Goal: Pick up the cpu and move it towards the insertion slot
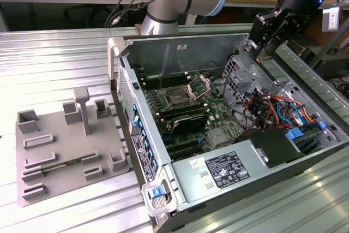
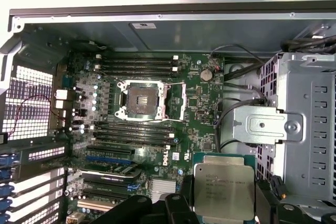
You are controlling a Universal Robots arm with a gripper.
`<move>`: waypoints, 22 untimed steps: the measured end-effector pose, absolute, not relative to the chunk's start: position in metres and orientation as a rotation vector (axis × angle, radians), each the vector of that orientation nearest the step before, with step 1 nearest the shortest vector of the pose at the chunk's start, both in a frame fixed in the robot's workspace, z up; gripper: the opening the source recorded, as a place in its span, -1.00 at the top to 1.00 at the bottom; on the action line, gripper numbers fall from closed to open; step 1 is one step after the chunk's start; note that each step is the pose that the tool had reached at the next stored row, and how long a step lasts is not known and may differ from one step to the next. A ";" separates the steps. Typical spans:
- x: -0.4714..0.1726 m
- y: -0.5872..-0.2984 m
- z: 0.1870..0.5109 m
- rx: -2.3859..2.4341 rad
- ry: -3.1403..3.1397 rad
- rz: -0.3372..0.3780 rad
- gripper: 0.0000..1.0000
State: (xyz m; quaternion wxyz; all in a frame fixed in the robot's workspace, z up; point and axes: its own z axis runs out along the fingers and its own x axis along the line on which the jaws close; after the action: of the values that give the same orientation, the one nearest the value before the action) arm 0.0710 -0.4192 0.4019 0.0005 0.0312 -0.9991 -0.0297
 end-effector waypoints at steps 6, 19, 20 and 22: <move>0.071 -0.419 0.400 0.098 -3.138 -0.093 -0.09; 0.070 -0.411 0.400 0.098 -3.138 -0.093 -0.09; 0.070 -0.410 0.399 0.098 -3.138 -0.093 -0.09; 0.070 -0.408 0.399 0.098 -3.138 -0.093 -0.09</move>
State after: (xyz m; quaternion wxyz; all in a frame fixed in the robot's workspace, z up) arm 0.0702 -0.4076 0.3993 0.0005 0.0311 -0.9991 -0.0297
